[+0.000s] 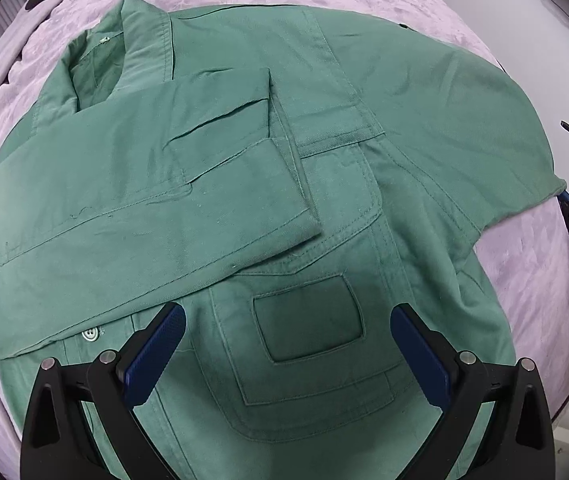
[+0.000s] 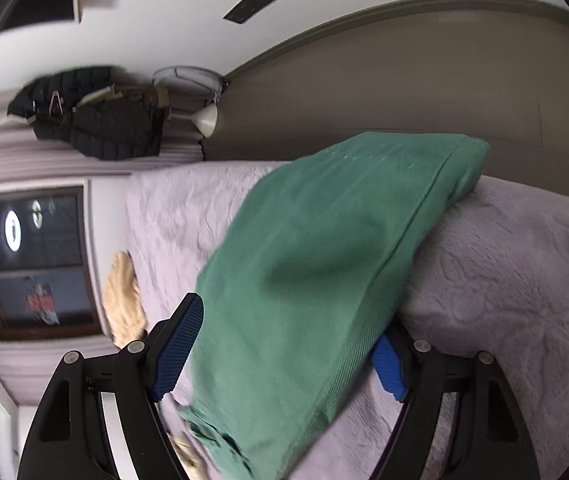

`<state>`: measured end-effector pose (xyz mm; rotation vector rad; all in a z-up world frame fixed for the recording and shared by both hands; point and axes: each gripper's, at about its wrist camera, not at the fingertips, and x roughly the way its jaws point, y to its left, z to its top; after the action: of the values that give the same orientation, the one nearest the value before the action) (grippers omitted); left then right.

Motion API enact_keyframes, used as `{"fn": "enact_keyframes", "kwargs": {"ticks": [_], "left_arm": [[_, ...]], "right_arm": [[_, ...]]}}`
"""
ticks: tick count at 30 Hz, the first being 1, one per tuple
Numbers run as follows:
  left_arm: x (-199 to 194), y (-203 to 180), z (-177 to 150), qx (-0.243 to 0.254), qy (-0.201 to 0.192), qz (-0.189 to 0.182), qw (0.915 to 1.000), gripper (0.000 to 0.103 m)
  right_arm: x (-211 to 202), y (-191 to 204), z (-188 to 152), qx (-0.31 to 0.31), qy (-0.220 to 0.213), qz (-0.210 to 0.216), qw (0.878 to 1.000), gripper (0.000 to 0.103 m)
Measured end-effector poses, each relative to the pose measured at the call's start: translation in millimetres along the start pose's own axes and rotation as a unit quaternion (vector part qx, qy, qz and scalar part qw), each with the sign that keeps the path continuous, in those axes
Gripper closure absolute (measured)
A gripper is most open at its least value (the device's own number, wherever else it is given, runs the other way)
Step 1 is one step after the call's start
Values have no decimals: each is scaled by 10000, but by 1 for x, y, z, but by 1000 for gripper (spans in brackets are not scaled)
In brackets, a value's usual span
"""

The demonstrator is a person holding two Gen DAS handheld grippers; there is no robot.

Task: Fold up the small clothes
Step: 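Grasp the sleeve with the right tool and lift it up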

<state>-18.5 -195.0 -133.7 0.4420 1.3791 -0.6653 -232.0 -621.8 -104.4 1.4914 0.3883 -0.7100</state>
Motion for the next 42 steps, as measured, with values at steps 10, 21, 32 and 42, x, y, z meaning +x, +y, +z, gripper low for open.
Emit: {"fn": "enact_keyframes", "kwargs": {"ticks": [10,21,32,42], "left_arm": [[1,4,39,-296,-404,-49,9987,0],[44,-71,84,522,-474,372,9968,0],[-8,17,91,-144,-828,-39,9965,0],[-34,187,2,-1647,-907,766,9792,0]], "right_arm": [[0,-6,6,302,65,594,9978,97],[-4,84,-10,-760,399,1696,9818,97],[26,217,-121,-2676,1348,2048,9318,97],[153,242,-401,-5395,2914,579,7878,97]]}}
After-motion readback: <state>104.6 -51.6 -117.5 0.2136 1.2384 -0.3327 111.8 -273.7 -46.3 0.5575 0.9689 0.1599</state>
